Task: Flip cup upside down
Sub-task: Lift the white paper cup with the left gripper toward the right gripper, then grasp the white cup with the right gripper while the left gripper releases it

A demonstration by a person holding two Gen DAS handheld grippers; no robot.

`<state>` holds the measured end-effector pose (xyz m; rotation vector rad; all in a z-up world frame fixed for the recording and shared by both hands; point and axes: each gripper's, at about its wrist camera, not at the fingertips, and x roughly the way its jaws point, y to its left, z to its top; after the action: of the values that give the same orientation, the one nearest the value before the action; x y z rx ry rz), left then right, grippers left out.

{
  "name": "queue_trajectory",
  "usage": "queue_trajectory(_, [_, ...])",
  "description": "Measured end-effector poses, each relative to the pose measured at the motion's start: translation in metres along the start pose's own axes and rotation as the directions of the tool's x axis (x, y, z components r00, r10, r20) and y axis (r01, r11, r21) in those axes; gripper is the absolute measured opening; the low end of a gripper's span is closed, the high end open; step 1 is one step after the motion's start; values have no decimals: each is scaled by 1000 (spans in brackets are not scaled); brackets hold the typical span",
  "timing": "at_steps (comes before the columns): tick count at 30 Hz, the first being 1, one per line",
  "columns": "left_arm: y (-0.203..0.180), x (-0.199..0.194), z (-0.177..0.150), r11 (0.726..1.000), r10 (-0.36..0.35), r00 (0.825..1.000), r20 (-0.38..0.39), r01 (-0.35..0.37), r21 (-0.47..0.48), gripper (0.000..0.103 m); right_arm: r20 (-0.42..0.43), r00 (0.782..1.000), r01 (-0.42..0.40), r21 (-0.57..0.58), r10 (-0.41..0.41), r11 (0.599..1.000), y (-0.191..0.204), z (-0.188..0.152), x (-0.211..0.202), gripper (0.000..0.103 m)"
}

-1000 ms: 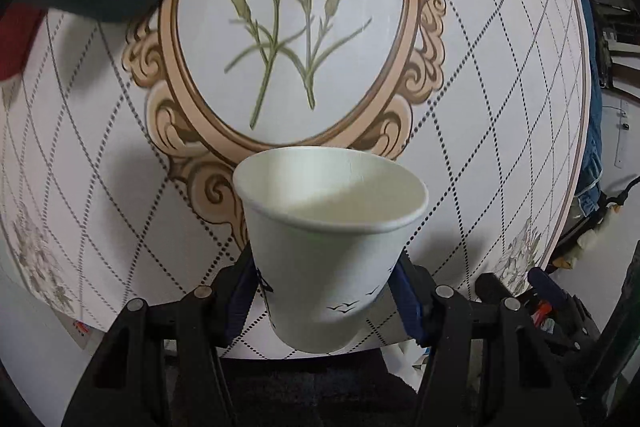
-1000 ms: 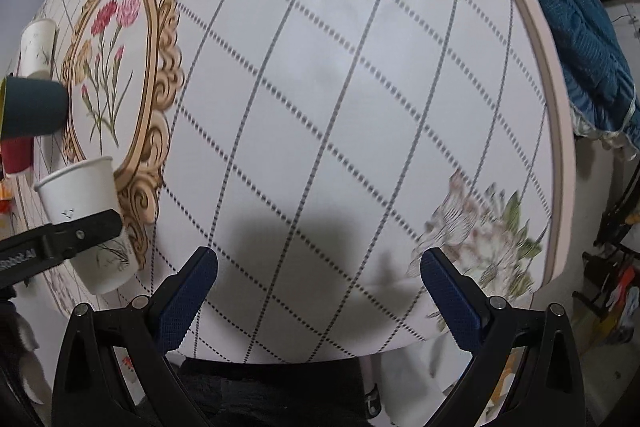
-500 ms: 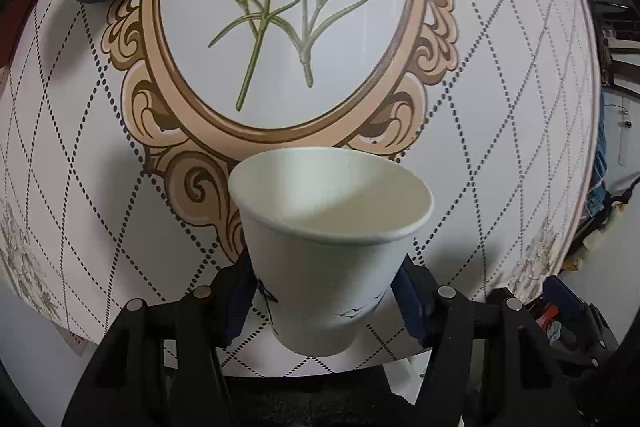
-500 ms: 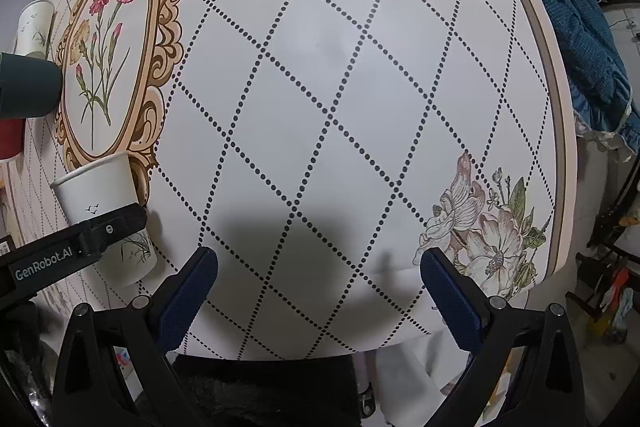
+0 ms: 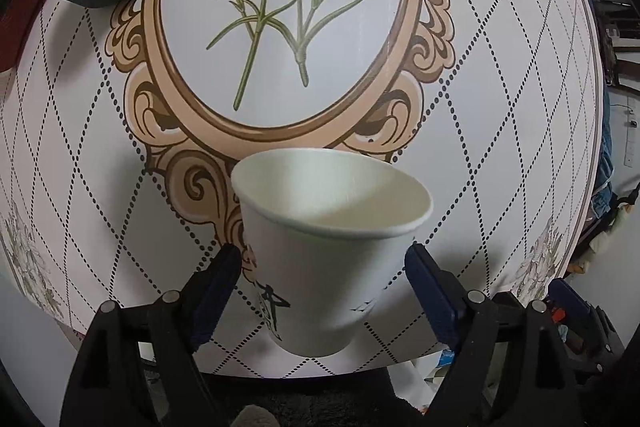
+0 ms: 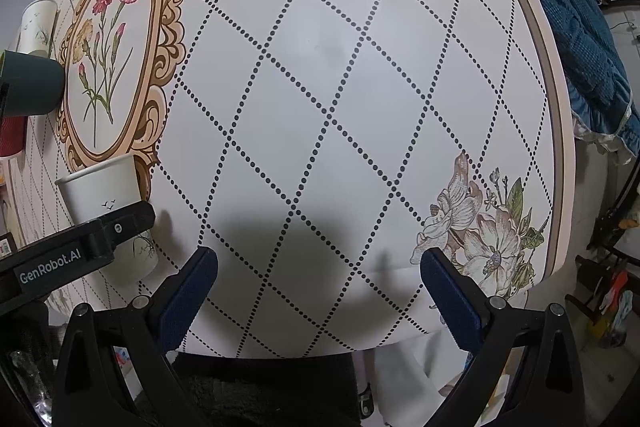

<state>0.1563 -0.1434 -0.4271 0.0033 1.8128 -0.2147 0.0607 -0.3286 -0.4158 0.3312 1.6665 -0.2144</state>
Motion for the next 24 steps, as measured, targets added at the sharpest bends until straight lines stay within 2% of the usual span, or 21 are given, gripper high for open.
queue_trajectory(7, [5, -17, -7, 1000, 2, 1000, 20, -2, 12, 83, 2, 1000, -5, 4, 5, 1000, -12, 5, -2, 103])
queue_trajectory(14, [9, -65, -30, 999, 16, 994, 110, -21, 43, 84, 34, 999, -30, -4, 30, 1000, -14, -9, -26, 103])
queue_trajectory(19, [33, -103, -58, 989, 121, 970, 213, -137, 62, 84, 71, 995, -70, -40, 72, 997, 6, -26, -56, 103])
queue_trajectory(24, [68, -128, -86, 982, 169, 946, 276, -184, 31, 84, 115, 986, -113, -83, 122, 990, 34, -56, -80, 103])
